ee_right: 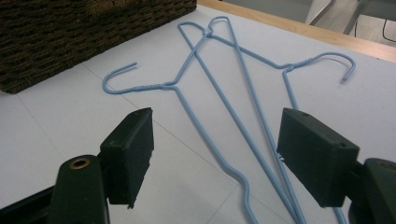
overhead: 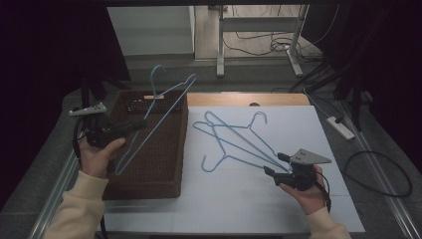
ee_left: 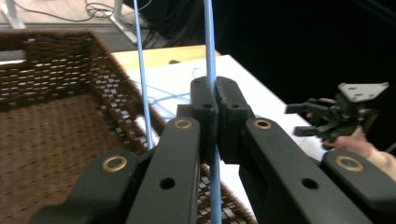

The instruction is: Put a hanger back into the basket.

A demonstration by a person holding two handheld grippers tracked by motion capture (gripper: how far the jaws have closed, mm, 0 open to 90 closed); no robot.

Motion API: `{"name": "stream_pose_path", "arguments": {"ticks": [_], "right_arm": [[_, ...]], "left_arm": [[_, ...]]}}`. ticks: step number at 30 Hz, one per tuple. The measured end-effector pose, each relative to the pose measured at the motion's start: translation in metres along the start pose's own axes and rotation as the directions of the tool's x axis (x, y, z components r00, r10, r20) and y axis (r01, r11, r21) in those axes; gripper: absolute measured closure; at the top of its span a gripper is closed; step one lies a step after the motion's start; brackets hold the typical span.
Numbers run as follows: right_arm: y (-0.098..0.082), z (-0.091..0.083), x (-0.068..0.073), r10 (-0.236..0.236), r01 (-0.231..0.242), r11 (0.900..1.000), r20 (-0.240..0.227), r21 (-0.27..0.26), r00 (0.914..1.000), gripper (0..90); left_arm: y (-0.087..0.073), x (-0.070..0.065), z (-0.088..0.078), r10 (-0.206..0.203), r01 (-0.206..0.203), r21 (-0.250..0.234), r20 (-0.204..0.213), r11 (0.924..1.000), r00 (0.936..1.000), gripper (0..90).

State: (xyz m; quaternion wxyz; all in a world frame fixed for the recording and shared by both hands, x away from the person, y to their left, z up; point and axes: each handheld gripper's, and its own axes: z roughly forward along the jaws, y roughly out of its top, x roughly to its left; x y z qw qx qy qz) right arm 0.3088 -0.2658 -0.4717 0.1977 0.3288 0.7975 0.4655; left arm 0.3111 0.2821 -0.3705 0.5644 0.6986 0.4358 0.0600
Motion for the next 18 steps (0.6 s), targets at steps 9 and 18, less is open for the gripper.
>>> {"name": "stream_pose_path", "arguments": {"ticks": [9, 18], "right_arm": [[-0.001, 0.002, 0.000, -0.010, 0.010, 1.000, 0.005, 0.015, 0.9999, 27.5], [-0.002, 0.005, 0.000, -0.012, 0.012, 1.000, 0.003, 0.027, 0.9999, 27.5]], "left_arm": [[-0.008, 0.033, -0.005, 0.003, -0.002, 0.072, -0.012, 0.9974, 0.9999, 86.8], [-0.025, 0.061, -0.004, -0.050, 0.056, 0.143, -0.043, 0.9882, 0.9978, 86.8]]}}
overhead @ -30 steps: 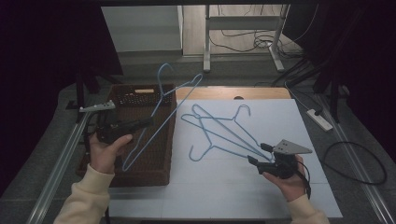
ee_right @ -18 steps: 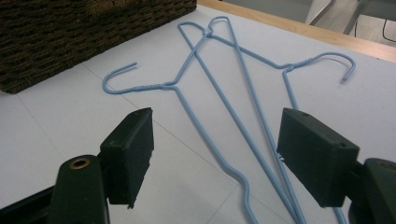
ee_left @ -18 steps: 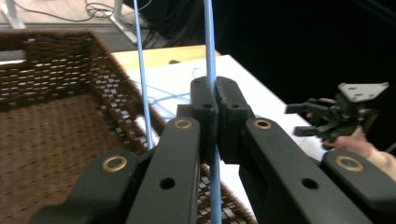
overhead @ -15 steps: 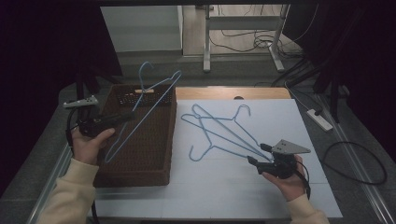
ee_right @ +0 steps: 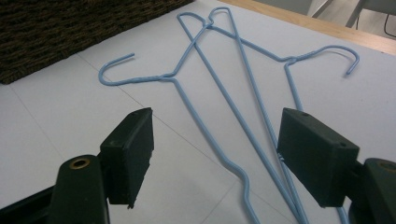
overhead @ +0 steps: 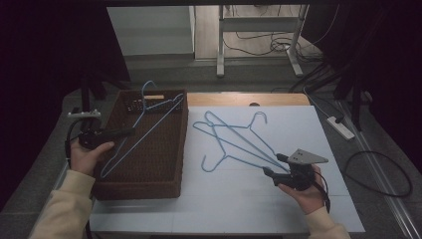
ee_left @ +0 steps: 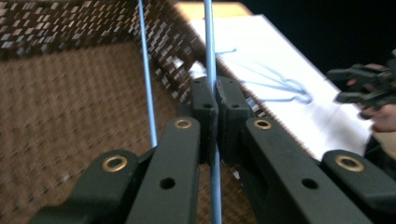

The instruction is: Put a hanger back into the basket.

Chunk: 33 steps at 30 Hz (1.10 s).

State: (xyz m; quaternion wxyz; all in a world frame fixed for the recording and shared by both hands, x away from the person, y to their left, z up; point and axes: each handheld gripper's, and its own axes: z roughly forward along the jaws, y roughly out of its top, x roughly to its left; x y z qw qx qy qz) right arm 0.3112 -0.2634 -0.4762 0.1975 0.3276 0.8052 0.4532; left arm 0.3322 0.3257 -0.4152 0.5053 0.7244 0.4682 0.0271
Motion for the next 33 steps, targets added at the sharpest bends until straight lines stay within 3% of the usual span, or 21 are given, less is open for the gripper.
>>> {"name": "stream_pose_path", "arguments": {"ticks": [9, 15, 17, 21, 23, 24, 26, 28, 30, 31, 33], "right_arm": [[0.000, 0.001, 0.001, -0.003, 0.003, 1.000, -0.004, 0.008, 1.0000, 27.6], [-0.001, 0.002, 0.000, 0.000, 0.001, 1.000, -0.006, 0.011, 1.0000, 27.7], [-0.001, 0.002, 0.001, -0.003, 0.003, 1.000, -0.008, 0.011, 1.0000, 27.7], [0.000, 0.002, 0.001, -0.005, 0.005, 1.000, -0.009, 0.011, 0.9999, 27.8], [0.000, 0.002, 0.001, -0.003, 0.003, 1.000, -0.009, 0.012, 0.9999, 27.7], [0.000, 0.002, 0.001, -0.003, 0.003, 1.000, -0.010, 0.014, 0.9999, 27.7], [0.000, 0.002, 0.001, -0.003, 0.003, 1.000, -0.011, 0.016, 0.9999, 27.7], [0.000, 0.003, 0.001, -0.005, 0.005, 1.000, -0.011, 0.018, 0.9999, 27.7], [0.000, 0.003, 0.002, -0.006, 0.006, 1.000, -0.015, 0.020, 0.9999, 27.7], [0.000, 0.003, 0.002, -0.007, 0.007, 1.000, -0.016, 0.021, 0.9999, 27.7], [0.000, 0.004, 0.002, -0.007, 0.008, 1.000, -0.016, 0.022, 0.9998, 27.7]], "left_arm": [[-0.008, 0.021, 0.020, -0.037, 0.048, 0.116, -0.090, 0.9921, 0.9952, 86.9], [-0.009, 0.029, 0.024, -0.044, 0.057, 0.128, -0.103, 0.9901, 0.9937, 86.8], [-0.009, 0.032, 0.024, -0.045, 0.063, 0.136, -0.129, 0.9887, 0.9906, 86.8], [-0.009, 0.035, 0.025, -0.017, 0.066, 0.189, -0.249, 0.9797, 0.9684, 86.8], [-0.008, 0.035, 0.027, 0.010, 0.063, 0.221, -0.314, 0.9732, 0.9494, 86.9], [-0.008, 0.035, 0.029, 0.035, 0.057, 0.247, -0.350, 0.9673, 0.9362, 86.8], [-0.007, 0.035, 0.031, 0.045, 0.060, 0.262, -0.375, 0.9632, 0.9258, 86.9], [-0.007, 0.034, 0.035, 0.064, 0.061, 0.284, -0.412, 0.9569, 0.9089, 86.8], [-0.008, 0.034, 0.037, 0.077, 0.065, 0.302, -0.434, 0.9513, 0.8976, 86.7], [-0.008, 0.035, 0.039, 0.080, 0.076, 0.317, -0.453, 0.9455, 0.8878, 86.7], [-0.008, 0.036, 0.040, 0.080, 0.083, 0.323, -0.460, 0.9429, 0.8842, 86.6]]}}
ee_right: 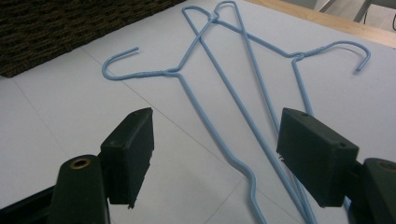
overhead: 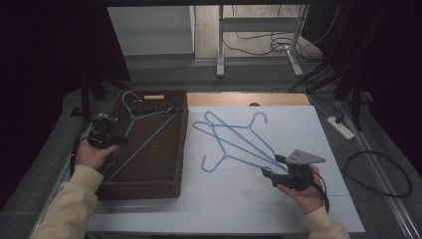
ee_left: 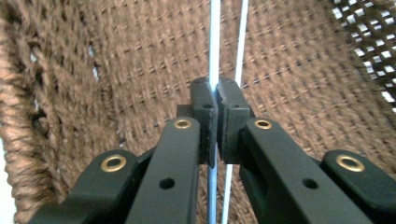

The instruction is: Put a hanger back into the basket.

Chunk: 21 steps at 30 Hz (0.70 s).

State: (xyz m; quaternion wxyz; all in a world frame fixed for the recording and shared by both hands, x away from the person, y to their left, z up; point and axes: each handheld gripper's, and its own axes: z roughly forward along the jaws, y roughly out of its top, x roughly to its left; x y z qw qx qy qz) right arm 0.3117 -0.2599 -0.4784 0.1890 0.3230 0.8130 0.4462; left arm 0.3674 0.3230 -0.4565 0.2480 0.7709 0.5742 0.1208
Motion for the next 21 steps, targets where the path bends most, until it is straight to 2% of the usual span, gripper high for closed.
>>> {"name": "stream_pose_path", "arguments": {"ticks": [5, 8, 9, 14, 17, 21], "right_arm": [[0.000, 0.000, 0.001, -0.005, 0.005, 1.000, -0.001, -0.002, 1.0000, 27.8], [0.000, 0.000, 0.001, -0.002, 0.002, 1.000, -0.003, -0.004, 1.0000, 27.8], [0.000, 0.000, 0.000, -0.001, 0.001, 1.000, -0.003, -0.003, 1.0000, 27.8], [0.000, -0.001, 0.001, -0.003, 0.003, 1.000, -0.003, -0.003, 1.0000, 27.8], [0.000, -0.001, 0.001, -0.004, 0.003, 1.000, -0.002, -0.007, 1.0000, 27.9], [0.000, -0.001, 0.000, -0.003, 0.003, 1.000, 0.000, -0.007, 1.0000, 27.9]], "left_arm": [[0.001, 0.000, 0.005, -0.013, 0.015, 0.032, -0.046, 0.9994, 0.9989, 86.5], [0.003, 0.000, 0.008, -0.024, 0.029, 0.055, -0.088, 0.9980, 0.9958, 86.4], [0.004, -0.001, 0.010, -0.025, 0.033, 0.070, -0.114, 0.9970, 0.9932, 86.3], [0.005, -0.004, 0.013, -0.012, 0.026, 0.095, -0.145, 0.9951, 0.9894, 85.9], [0.005, -0.005, 0.012, -0.010, 0.023, 0.079, -0.160, 0.9966, 0.9870, 80.4], [0.004, -0.004, 0.008, -0.011, 0.017, 0.036, -0.153, 0.9992, 0.9881, 69.9]]}}
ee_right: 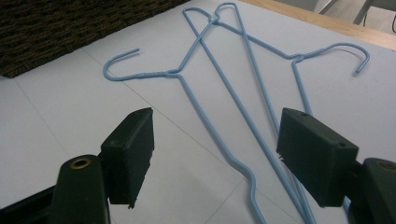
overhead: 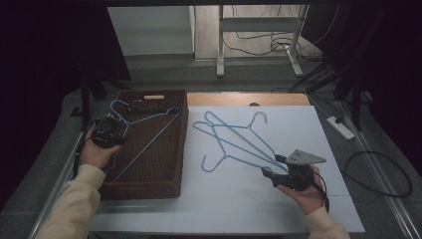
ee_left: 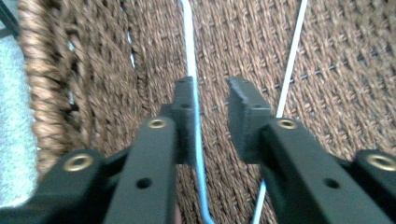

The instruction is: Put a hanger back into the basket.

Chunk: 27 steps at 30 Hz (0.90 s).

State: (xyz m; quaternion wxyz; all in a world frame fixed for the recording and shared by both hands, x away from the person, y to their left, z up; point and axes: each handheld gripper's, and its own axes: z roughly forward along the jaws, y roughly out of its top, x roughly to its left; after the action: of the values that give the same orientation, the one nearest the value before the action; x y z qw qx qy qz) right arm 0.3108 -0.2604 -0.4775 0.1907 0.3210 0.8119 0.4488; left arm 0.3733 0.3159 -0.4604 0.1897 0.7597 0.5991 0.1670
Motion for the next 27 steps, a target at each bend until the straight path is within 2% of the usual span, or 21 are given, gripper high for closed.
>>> {"name": "stream_pose_path", "arguments": {"ticks": [1, 4, 7, 10, 13, 17, 20, 23, 27], "right_arm": [[0.000, 0.000, 0.000, -0.001, 0.001, 1.000, 0.002, 0.000, 1.0000, 27.9], [0.000, -0.001, 0.000, 0.000, 0.000, 1.000, 0.003, -0.001, 1.0000, 27.9], [0.000, -0.001, 0.000, 0.001, -0.001, 1.000, 0.004, -0.003, 1.0000, 27.9], [0.001, -0.001, 0.000, 0.002, -0.002, 1.000, 0.004, -0.005, 1.0000, 27.9], [0.001, -0.001, -0.001, 0.003, -0.003, 1.000, 0.003, -0.004, 1.0000, 27.9], [0.001, -0.001, -0.002, 0.013, -0.013, 1.000, -0.001, -0.005, 0.9999, 28.0], [0.001, -0.002, -0.003, 0.015, -0.015, 1.000, 0.000, -0.008, 0.9999, 28.0], [0.002, -0.002, -0.005, 0.024, -0.024, 1.000, -0.001, -0.009, 0.9997, 28.0], [0.002, -0.002, -0.007, 0.032, -0.032, 0.999, -0.001, -0.017, 0.9995, 28.1]], "left_arm": [[0.000, 0.000, -0.002, 0.002, -0.002, -0.020, 0.004, 0.9998, 1.0000, 61.4], [-0.001, -0.003, -0.011, 0.008, -0.006, -0.088, 0.023, 0.9961, 0.9997, 56.3], [-0.001, -0.007, -0.025, 0.030, -0.023, -0.158, 0.046, 0.9871, 0.9985, 49.6], [-0.001, -0.014, -0.041, 0.058, -0.033, -0.225, 0.106, 0.9738, 0.9927, 43.5], [-0.004, -0.022, -0.055, 0.092, -0.044, -0.285, 0.157, 0.9575, 0.9832, 41.3], [-0.010, -0.031, -0.064, 0.140, -0.070, -0.322, 0.199, 0.9441, 0.9701, 36.9], [-0.015, -0.036, -0.069, 0.158, -0.077, -0.343, 0.213, 0.9360, 0.9641, 34.6], [-0.020, -0.045, -0.081, 0.179, -0.079, -0.383, 0.231, 0.9202, 0.9564, 32.8], [-0.026, -0.062, -0.098, 0.227, -0.100, -0.432, 0.254, 0.8962, 0.9400, 31.5]]}}
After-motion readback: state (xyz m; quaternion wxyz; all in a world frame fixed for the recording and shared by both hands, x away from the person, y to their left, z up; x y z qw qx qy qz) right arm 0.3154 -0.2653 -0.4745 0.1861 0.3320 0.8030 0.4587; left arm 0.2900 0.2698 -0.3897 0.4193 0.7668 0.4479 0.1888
